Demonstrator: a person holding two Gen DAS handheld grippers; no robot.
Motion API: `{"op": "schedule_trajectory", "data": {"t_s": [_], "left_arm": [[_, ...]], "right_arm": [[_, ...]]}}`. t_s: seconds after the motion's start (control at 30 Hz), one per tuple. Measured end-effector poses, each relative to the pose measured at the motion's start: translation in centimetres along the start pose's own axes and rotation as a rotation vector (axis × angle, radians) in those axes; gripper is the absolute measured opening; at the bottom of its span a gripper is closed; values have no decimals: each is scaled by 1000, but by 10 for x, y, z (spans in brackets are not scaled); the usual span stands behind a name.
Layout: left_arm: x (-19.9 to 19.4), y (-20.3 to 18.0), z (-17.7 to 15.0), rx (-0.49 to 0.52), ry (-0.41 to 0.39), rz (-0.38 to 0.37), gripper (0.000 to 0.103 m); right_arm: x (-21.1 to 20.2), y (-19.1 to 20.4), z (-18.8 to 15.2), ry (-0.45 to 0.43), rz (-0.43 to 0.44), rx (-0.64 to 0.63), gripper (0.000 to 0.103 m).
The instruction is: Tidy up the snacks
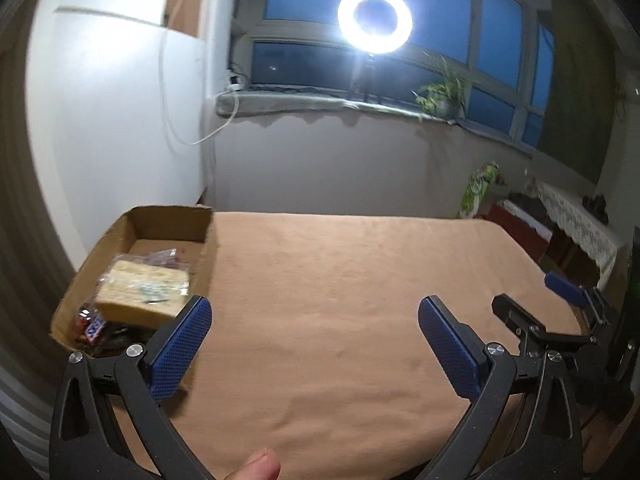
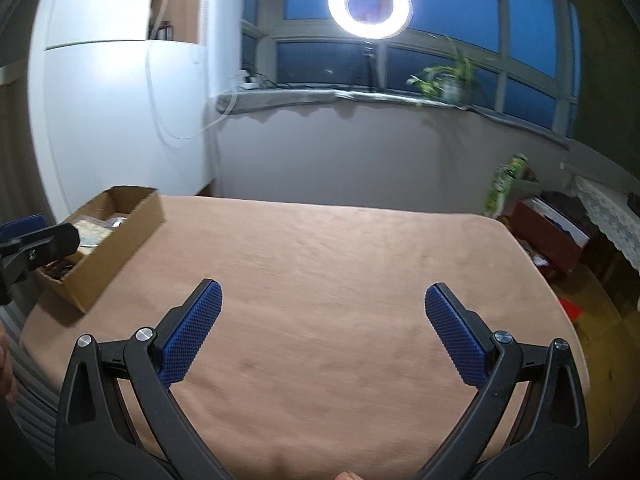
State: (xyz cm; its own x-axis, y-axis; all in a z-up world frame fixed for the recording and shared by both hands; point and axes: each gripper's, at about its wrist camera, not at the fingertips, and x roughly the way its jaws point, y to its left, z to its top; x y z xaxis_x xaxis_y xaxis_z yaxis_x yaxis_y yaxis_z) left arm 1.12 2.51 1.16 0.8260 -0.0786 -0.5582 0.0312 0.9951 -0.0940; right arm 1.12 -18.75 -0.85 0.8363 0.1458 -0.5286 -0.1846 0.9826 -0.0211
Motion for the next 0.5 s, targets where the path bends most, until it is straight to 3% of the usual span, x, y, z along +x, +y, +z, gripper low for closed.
{"op": "schedule_trajectory", "data": {"t_s": [0.3,0.5], "left_arm": [[2,-48,1,77,7,24,103],[-4,-76,-2,148,-15,78,103]], "right_arm": [[-10,-59,-11,4,-63,79,103],[-18,-69,-13,7,-67,87,103]]}}
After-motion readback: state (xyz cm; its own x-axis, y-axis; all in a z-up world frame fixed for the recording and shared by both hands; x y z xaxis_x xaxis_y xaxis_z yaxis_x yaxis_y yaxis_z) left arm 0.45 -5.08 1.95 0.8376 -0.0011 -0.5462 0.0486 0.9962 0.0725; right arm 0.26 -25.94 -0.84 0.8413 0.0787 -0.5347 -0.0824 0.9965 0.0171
